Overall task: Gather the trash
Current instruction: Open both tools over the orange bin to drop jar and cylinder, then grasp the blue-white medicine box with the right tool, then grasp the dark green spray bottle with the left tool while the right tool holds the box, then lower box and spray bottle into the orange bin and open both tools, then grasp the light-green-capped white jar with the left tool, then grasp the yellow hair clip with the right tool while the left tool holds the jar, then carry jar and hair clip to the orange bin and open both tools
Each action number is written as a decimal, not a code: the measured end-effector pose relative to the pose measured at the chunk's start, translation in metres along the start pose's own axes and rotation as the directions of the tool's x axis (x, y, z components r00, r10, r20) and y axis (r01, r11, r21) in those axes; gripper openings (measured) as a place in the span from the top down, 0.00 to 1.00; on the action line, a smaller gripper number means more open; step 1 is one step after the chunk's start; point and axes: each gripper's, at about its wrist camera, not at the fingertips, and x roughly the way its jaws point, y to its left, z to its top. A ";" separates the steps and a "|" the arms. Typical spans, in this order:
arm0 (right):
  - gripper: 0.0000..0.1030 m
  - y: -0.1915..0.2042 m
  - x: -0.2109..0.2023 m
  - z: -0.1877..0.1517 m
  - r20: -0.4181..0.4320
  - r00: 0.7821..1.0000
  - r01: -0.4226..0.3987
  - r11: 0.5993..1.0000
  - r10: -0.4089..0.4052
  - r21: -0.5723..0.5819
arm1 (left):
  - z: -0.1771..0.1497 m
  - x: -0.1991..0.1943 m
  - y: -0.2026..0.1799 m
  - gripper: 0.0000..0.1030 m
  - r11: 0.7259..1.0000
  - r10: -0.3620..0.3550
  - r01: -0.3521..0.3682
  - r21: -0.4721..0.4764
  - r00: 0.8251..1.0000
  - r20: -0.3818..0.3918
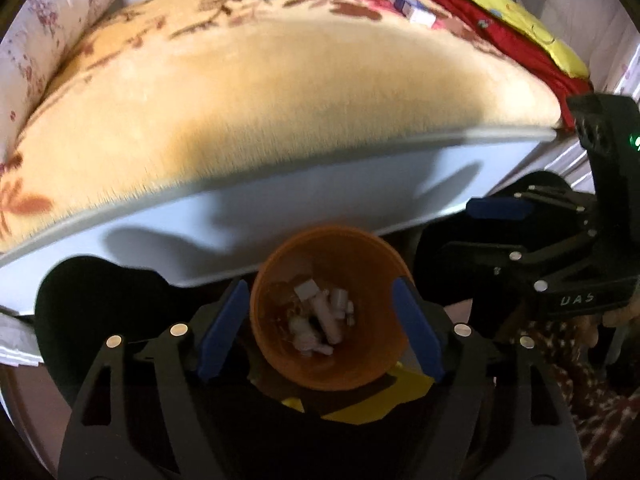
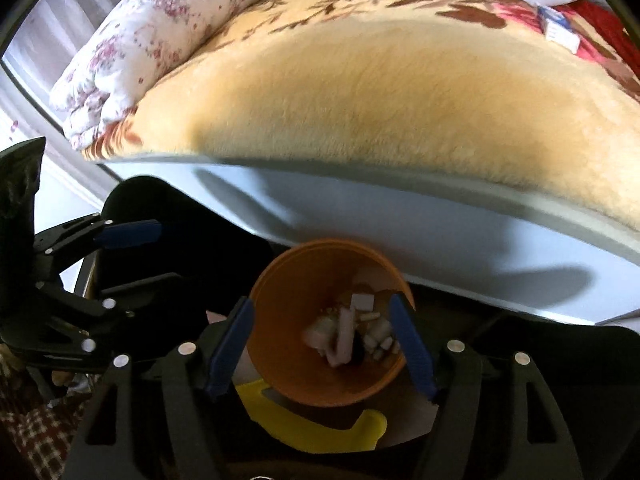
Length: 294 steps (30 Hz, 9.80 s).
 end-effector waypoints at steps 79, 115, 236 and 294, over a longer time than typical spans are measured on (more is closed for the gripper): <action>0.52 -0.114 -0.109 0.197 0.637 0.715 0.248 0.956 -0.289 0.156 | 0.362 0.138 0.094 0.62 0.914 0.218 -0.119 -0.388 0.951 0.222; 0.52 0.013 0.002 -0.009 -0.019 0.995 -0.098 0.994 0.097 -0.046 | 0.004 0.035 -0.003 0.74 0.996 -0.091 0.089 -0.023 0.992 -0.088; 0.58 -0.182 0.074 0.412 0.207 0.815 0.480 0.830 -0.542 0.284 | 0.195 0.016 0.104 0.54 0.964 0.209 -0.112 -0.241 0.880 0.427; 0.08 -0.002 -0.043 0.019 0.208 0.976 0.056 0.998 -0.059 0.022 | 0.018 -0.052 0.020 0.14 0.990 0.088 -0.048 -0.134 0.948 0.306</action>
